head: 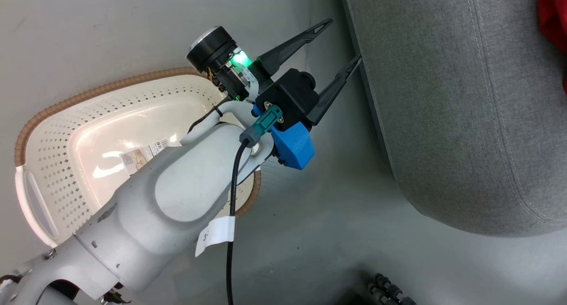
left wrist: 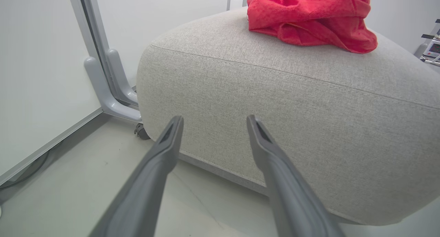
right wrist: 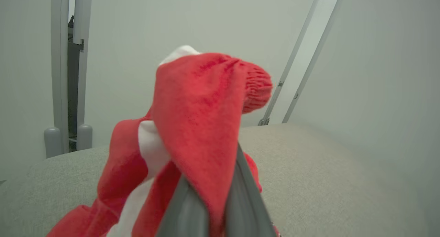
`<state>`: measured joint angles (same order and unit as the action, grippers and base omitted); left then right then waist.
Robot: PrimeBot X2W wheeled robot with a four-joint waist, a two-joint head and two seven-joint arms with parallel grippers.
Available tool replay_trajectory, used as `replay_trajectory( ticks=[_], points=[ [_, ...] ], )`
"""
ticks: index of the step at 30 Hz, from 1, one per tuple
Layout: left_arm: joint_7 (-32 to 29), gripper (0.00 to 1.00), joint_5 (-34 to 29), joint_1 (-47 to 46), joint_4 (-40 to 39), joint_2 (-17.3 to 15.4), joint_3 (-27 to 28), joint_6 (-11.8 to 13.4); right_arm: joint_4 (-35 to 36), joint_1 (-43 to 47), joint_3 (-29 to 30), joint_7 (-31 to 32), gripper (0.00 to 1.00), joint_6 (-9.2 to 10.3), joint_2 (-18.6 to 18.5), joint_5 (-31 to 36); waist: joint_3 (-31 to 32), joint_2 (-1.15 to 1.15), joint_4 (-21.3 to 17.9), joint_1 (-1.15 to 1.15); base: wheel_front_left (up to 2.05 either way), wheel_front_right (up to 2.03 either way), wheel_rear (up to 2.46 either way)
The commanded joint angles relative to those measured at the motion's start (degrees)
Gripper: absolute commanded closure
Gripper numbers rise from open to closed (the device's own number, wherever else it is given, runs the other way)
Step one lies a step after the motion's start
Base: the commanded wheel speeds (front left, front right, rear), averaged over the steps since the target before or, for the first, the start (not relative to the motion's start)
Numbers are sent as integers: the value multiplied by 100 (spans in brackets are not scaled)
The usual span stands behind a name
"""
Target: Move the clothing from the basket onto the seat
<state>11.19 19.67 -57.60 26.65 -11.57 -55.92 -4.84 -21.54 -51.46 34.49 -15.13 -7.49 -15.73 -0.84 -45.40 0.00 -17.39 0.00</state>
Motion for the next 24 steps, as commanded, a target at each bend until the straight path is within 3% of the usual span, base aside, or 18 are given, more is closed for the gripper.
replay_trajectory(
  ticks=[1,9,11,12,24],
  points=[
    [-6,0,18,-85,-32,-17,-1,29,-80,167,14,-1,100,-1,92,40,-12,0,16,0,0,0,0],
    [34,0,49,-120,6,16,-37,22,-352,412,-43,-1,100,-1,320,38,2,0,45,0,0,0,0],
    [60,0,65,-110,20,33,-48,24,-344,474,-41,-1,53,-1,333,53,49,0,63,0,0,0,0],
    [75,0,75,-101,36,40,-48,28,-307,512,-40,-1,0,-1,343,47,81,0,74,0,0,0,0],
    [372,0,260,333,257,241,101,150,209,1851,-512,-1,0,-1,447,-192,1080,0,214,0,0,0,0]
  ],
)
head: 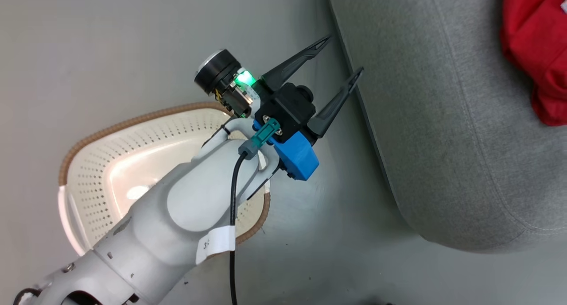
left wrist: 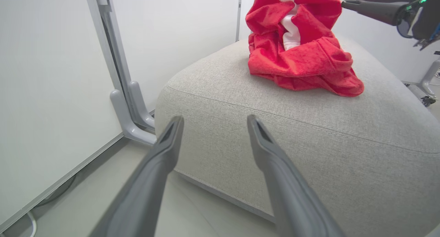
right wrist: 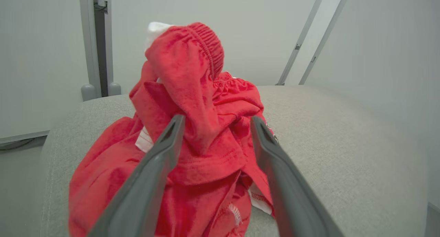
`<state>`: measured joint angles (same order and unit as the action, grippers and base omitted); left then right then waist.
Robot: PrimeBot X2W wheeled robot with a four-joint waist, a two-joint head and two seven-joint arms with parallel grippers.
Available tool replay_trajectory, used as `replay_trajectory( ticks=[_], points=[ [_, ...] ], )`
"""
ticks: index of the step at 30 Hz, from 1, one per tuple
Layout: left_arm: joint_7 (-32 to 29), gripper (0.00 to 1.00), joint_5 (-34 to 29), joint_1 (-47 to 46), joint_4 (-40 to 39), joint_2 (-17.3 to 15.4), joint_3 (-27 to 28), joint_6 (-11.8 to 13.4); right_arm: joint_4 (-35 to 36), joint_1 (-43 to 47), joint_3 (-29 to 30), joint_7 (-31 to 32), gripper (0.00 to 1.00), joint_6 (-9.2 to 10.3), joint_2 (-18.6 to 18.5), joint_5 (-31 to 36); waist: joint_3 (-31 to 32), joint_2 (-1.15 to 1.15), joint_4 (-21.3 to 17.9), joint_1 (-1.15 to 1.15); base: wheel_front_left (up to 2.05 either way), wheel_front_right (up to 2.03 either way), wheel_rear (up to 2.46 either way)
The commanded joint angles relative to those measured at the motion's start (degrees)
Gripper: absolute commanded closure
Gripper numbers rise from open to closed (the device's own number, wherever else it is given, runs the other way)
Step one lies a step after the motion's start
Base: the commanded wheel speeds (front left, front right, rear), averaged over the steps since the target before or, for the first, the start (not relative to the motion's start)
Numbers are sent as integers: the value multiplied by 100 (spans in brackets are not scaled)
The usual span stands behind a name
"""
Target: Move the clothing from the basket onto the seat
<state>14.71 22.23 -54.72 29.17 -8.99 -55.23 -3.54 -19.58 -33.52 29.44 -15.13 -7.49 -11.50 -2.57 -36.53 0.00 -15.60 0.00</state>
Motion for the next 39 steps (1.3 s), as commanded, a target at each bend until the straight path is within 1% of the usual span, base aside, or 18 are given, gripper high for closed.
replay_trajectory(
  ticks=[1,4,8,17,28,35,39],
  points=[
    [26,0,30,96,10,-6,59,50,58,175,-65,-1,0,-1,34,-16,289,0,46,0,0,0,0],
    [51,0,63,271,-45,21,248,168,230,435,-212,-1,0,-1,90,-56,602,0,104,0,0,0,0],
    [52,0,41,642,-316,3,631,306,473,696,-524,-1,0,-1,206,-43,999,0,220,0,0,0,0],
    [55,0,-190,1594,-829,-16,1742,449,749,1011,-1438,-1,0,-1,290,-77,1824,0,604,0,0,0,0],
    [55,0,-591,2852,-1175,75,3132,378,720,1305,-2241,-1,0,-1,393,-210,2649,0,1060,0,0,0,0],
    [54,0,-872,3563,-1412,148,3944,305,711,1593,-2456,-1,0,-1,519,-282,3020,0,1272,0,0,0,0],
    [51,0,-1019,3932,-1551,245,4351,256,683,1828,-2529,-1,0,-1,573,-339,3201,0,1365,0,0,0,0]
  ],
)
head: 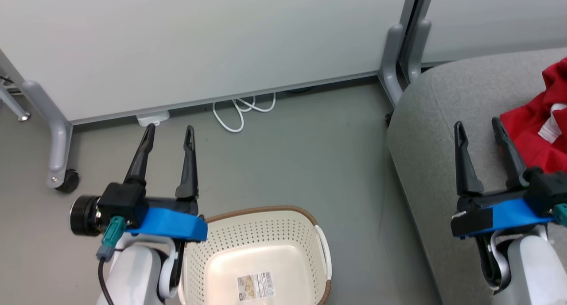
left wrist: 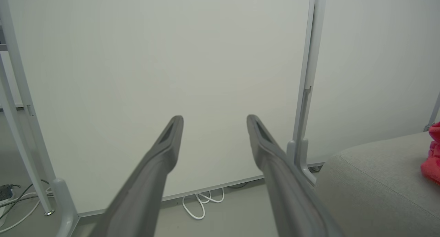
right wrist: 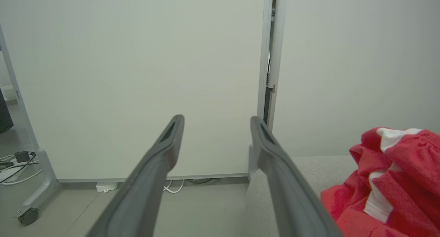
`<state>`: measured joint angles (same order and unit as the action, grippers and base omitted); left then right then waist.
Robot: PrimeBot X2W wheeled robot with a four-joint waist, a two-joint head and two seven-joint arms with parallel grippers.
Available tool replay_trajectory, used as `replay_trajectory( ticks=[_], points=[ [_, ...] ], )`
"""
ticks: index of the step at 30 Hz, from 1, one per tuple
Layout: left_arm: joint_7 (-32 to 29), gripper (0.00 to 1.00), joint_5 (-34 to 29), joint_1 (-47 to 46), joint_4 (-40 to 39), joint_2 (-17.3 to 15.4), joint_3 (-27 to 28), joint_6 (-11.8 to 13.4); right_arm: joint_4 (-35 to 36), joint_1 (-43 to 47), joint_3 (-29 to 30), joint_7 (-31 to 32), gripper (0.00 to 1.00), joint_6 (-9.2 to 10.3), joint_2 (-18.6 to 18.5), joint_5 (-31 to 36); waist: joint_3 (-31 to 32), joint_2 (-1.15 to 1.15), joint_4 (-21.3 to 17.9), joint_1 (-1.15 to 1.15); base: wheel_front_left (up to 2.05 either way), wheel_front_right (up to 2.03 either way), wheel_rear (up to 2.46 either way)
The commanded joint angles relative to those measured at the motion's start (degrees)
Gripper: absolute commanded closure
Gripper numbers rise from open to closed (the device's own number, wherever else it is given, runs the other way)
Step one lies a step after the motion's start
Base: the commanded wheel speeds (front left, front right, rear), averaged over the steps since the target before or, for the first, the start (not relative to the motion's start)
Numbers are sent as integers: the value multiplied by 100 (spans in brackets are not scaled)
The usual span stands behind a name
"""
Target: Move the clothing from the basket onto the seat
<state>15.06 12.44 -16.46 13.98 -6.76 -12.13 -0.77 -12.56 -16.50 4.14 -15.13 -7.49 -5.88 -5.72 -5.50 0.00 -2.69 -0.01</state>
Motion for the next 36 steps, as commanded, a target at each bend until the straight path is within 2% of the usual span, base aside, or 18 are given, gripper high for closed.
replay_trajectory(
  ticks=[1,10,16,36],
  points=[
    [16,0,-78,187,-58,48,118,-37,-23,176,-19,-1,0,-1,31,-43,137,0,95,1,0,0,0],
    [16,0,-313,845,-270,262,682,-389,-65,653,-43,-1,0,-1,140,-115,390,0,224,1,0,0,0],
    [16,0,-350,1081,-180,333,808,-547,-76,869,72,-1,0,-1,197,-174,440,0,326,1,0,0,0],
    [16,0,-243,1290,197,388,855,-681,-256,1241,109,-1,0,-1,302,-323,470,0,389,1,0,0,0]
  ],
)
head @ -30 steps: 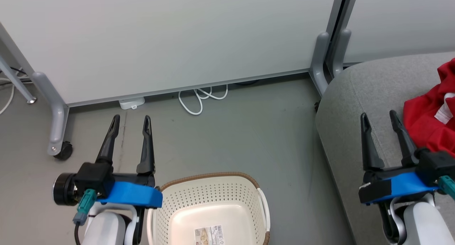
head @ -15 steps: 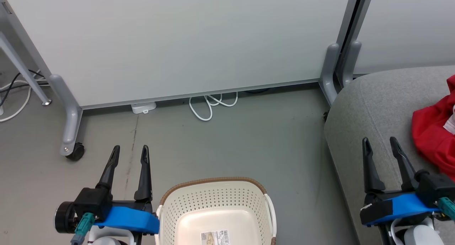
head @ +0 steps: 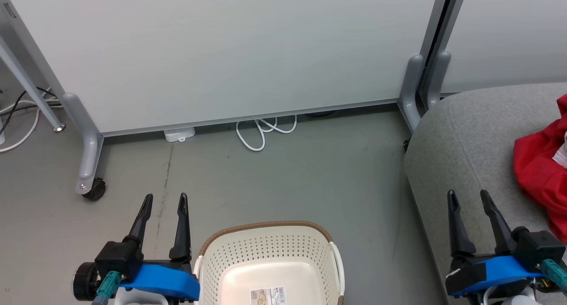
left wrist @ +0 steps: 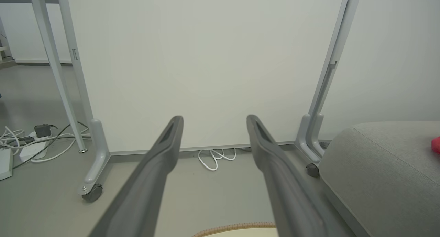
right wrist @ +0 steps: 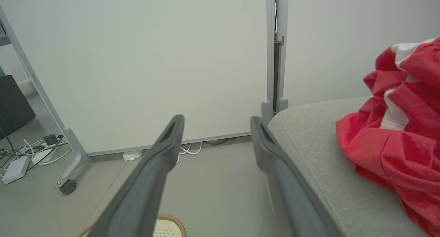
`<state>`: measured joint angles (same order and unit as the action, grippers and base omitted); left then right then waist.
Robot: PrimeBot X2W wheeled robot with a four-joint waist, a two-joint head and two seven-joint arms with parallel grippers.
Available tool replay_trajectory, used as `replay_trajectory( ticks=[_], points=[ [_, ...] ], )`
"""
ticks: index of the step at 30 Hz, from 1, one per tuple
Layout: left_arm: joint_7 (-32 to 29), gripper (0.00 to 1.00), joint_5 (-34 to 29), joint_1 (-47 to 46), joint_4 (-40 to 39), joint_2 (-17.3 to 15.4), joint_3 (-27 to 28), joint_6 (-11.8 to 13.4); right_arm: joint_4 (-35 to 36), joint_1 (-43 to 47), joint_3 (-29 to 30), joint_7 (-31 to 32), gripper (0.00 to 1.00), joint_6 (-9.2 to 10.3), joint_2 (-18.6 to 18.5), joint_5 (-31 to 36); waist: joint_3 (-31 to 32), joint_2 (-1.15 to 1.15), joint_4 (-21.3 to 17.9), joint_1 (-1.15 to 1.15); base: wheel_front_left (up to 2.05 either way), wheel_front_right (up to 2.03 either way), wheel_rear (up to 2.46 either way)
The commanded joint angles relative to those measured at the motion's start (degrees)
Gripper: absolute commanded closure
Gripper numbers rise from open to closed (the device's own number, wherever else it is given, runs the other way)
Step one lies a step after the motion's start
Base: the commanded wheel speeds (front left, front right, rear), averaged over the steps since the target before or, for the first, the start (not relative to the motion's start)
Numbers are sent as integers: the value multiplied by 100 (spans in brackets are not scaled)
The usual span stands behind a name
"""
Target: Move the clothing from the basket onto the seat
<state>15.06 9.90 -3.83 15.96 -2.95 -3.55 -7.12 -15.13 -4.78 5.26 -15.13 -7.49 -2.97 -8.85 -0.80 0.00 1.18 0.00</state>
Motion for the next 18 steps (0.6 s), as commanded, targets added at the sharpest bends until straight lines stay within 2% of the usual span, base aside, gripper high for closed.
replay_trajectory(
  ticks=[1,14,15,18],
  points=[
    [16,0,19,28,8,7,-3,-47,-2,81,-7,-1,0,-1,12,-35,3,0,4,0,0,0,0],
    [16,0,15,11,131,7,-20,-50,-67,65,-9,-1,0,-1,12,-90,48,0,42,0,0,0,0],
    [0,100,11,1,125,2,-27,-8,-60,36,-11,0,100,0,2,-77,49,0,43,0,0,0,0],
    [-19,100,15,103,269,3,-47,-4,-216,65,-9,4,100,0,20,-81,50,0,44,0,0,0,0]
  ],
)
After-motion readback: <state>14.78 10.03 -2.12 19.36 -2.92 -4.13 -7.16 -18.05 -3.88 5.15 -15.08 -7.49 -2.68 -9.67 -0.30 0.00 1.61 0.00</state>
